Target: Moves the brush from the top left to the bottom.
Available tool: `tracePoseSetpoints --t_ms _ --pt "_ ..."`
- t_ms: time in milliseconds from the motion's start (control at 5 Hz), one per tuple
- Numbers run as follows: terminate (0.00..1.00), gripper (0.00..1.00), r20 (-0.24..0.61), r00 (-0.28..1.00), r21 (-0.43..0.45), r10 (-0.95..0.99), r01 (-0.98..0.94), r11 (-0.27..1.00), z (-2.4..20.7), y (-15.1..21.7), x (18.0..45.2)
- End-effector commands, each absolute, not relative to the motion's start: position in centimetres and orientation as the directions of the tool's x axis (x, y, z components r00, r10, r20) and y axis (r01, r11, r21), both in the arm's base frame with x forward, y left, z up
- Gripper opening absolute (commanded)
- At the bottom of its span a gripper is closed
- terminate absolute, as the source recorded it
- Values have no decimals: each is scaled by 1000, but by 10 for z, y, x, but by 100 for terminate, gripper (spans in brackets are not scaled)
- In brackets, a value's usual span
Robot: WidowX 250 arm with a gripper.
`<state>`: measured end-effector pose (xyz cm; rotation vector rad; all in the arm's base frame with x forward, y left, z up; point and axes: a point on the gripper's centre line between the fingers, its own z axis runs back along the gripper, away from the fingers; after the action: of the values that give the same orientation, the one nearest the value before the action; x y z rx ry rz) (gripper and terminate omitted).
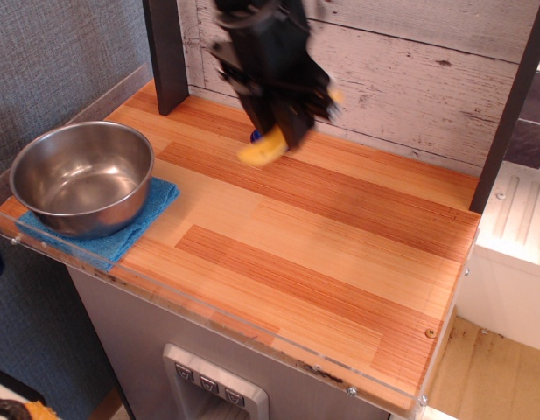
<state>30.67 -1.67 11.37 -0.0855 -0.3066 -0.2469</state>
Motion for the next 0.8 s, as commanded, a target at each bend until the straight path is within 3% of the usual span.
tracePoseSetpoints --t_ms 0,200,600 --pt "0 0 154 978 86 -138 126 988 101 -24 284" --pt "0 0 109 991 73 -74 66 995 75 -30 281" --pt "0 0 150 981 -2 -124 126 992 57 -21 279"
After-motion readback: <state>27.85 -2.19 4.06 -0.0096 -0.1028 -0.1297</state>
